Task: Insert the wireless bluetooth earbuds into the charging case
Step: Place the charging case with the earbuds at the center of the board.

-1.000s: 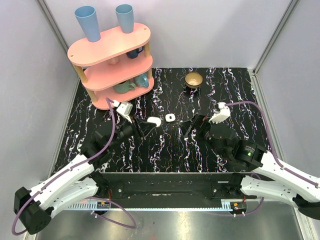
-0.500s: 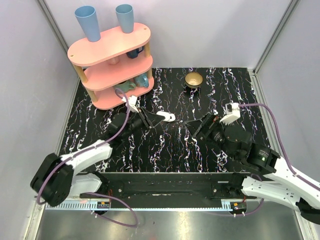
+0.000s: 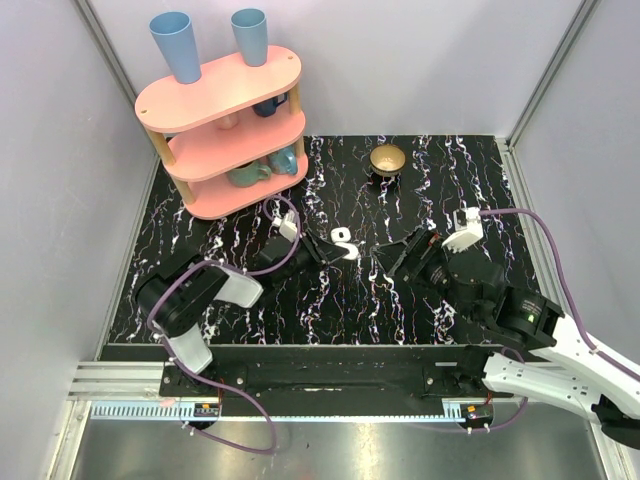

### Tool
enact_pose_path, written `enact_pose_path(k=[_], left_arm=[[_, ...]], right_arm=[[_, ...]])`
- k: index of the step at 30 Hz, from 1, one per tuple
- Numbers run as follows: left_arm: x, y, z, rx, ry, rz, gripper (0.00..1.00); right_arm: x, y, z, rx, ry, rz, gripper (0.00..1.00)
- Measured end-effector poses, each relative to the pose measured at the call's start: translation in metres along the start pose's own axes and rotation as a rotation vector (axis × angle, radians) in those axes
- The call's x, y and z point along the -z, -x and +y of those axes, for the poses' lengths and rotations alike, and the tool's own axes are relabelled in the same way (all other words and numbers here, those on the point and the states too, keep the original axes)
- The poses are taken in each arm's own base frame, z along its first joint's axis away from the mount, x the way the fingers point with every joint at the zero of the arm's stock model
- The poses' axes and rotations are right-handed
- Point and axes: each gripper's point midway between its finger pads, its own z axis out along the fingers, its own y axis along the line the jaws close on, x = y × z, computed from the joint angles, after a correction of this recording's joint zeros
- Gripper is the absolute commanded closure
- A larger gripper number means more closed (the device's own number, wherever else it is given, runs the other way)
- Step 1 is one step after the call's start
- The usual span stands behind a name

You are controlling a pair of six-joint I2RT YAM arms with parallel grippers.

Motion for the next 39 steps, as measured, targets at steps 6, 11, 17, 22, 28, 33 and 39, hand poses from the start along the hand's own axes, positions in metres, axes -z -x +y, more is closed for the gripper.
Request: enact_pose_path(k=[6,11,17,22,28,33,39], left_arm=[[-0.009,-0.005,0.013,0.059,0.018,-0.024,1.0],[-0.016,-0.009,0.031,0.122,0.041,-0.041,0.98],[-0.009,-0.013,0.052,0.164,0.093,-0.057,0.96],[-0.013,-0.015,0.058,0.186,0.093,-0.058,0.89],[-0.016,-0.021,0.071,0.213,0.121,-0.048,0.83],[-0.017,-0.022,0.073,0.233,0.12,-0.049,0.75],[-0.018,-0.022,0.072,0.242,0.108,-0.053,0.67]], right_arm=[[0.0,-0.002,-0.002,0.018,-0.013,0.012,0.0],[0.001,-0.004,-0.005,0.026,-0.02,0.022,0.0],[0.001,-0.004,-0.005,0.026,-0.02,0.022,0.0],[0.0,-0.005,-0.005,0.029,-0.024,0.024,0.0],[-0.006,-0.01,-0.007,0.041,-0.041,0.039,0.0],[-0.006,-0.012,-0.007,0.044,-0.04,0.048,0.0],[-0.005,-0.011,-0.007,0.043,-0.037,0.045,0.0]])
